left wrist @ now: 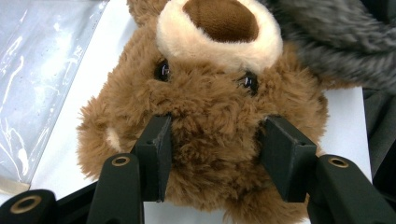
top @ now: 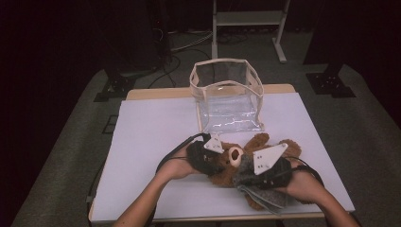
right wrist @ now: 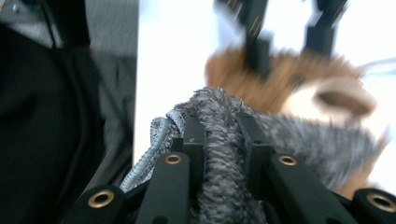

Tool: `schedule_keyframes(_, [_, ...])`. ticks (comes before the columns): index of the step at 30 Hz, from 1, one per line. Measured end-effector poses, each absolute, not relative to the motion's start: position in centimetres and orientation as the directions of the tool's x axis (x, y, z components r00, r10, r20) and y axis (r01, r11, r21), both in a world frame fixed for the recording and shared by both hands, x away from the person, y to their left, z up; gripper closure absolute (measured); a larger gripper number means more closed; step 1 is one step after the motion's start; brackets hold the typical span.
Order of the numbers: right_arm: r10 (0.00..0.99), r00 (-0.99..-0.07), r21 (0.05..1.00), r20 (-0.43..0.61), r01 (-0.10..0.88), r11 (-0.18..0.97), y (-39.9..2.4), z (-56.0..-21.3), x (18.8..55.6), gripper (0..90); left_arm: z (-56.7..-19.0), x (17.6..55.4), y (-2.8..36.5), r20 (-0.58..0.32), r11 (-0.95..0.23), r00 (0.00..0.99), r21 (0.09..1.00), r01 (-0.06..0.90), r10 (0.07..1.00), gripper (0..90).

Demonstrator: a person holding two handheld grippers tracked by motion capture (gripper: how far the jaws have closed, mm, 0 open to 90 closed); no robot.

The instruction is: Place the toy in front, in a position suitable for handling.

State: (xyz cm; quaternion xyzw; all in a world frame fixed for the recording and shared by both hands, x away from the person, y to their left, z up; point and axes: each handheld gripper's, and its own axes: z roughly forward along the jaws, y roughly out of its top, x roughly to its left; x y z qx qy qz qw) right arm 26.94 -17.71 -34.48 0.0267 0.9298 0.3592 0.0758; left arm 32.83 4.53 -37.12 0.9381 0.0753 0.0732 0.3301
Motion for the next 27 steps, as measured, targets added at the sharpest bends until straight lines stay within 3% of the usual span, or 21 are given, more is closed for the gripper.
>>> schedule_keyframes(9, [0.146,-0.981,0.595,-0.131,0.040,0.803,-18.5,-36.8,28.1,75.8,-36.7,32.4,6.5,0.087,-0.755,0.976,0.648,0.096,0.198,44.3])
schedule_keyframes(13, [0.168,-0.981,0.623,-0.100,0.070,0.779,-19.4,-36.7,27.9,75.8,-37.0,32.2,7.8,0.064,-0.753,0.974,0.646,0.124,0.216,44.7])
schedule_keyframes(21, [0.118,-0.978,0.662,-0.171,-0.025,0.749,-15.4,-33.1,27.8,75.8,-38.1,32.1,7.5,0.005,-0.725,0.982,0.676,0.135,0.188,46.4])
schedule_keyframes(27, [0.113,-0.981,0.638,-0.161,-0.016,0.770,-13.2,-34.2,29.5,75.8,-38.4,31.9,8.2,0.018,-0.741,0.981,0.658,0.133,0.192,46.3])
